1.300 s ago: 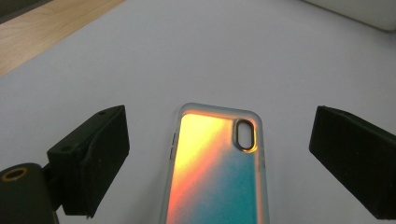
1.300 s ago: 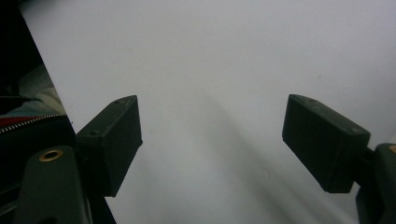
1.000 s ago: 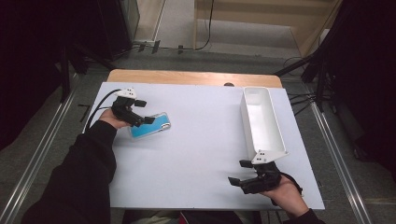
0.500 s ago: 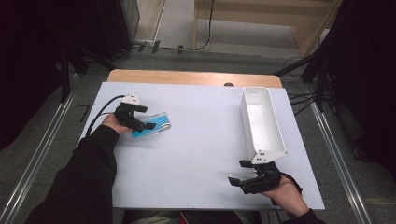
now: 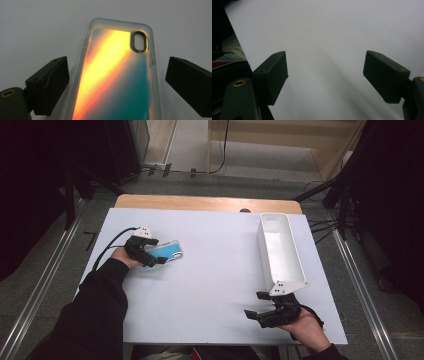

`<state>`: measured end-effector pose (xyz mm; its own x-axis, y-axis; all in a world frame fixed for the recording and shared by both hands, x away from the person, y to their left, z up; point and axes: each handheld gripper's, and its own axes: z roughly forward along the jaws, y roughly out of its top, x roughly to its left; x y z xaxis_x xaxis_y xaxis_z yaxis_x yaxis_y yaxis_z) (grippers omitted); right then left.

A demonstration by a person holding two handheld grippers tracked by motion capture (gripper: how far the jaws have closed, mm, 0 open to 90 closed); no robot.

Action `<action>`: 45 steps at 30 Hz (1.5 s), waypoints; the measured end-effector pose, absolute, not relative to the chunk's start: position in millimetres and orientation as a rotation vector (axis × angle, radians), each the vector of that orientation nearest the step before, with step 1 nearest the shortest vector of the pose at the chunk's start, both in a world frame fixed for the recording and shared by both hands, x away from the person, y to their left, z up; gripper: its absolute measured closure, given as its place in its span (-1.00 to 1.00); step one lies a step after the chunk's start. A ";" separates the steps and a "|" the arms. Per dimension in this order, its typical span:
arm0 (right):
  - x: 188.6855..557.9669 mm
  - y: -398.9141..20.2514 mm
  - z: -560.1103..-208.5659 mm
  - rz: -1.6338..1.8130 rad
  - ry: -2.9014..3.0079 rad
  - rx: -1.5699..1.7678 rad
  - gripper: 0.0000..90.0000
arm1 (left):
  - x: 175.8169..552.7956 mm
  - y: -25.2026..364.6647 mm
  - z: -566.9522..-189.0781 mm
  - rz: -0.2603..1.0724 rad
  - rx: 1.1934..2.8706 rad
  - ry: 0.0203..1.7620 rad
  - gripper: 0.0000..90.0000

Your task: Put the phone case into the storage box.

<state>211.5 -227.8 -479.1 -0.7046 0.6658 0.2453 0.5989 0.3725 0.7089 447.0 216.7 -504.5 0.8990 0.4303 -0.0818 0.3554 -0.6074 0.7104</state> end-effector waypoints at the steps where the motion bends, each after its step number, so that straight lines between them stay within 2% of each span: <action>1: 211.4 -227.8 -479.1 1.254 2.533 1.170 -0.59 | 446.9 215.8 -504.5 0.128 2.298 0.549 -0.89; 13: 211.0 -227.6 -479.2 1.249 2.538 1.168 -0.59 | 442.6 209.3 -507.0 0.202 2.357 0.521 -0.89; 18: 210.7 -227.4 -479.2 1.247 2.540 1.172 -0.59 | 440.8 210.0 -507.2 0.233 2.347 0.532 -0.77; 28: 210.5 -227.0 -479.2 1.253 2.542 1.155 -0.59 | 440.1 210.9 -506.5 0.239 2.345 0.517 -0.67; 45: 211.3 -224.7 -477.9 1.346 2.575 1.126 -0.57 | 439.3 209.0 -503.6 0.225 2.362 0.522 -0.64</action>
<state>211.3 -224.7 -477.9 -0.7385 0.6084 0.2908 0.5860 0.3658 0.7230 439.3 209.0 -503.6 0.9038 0.4276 0.0176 0.3066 -0.6756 0.6705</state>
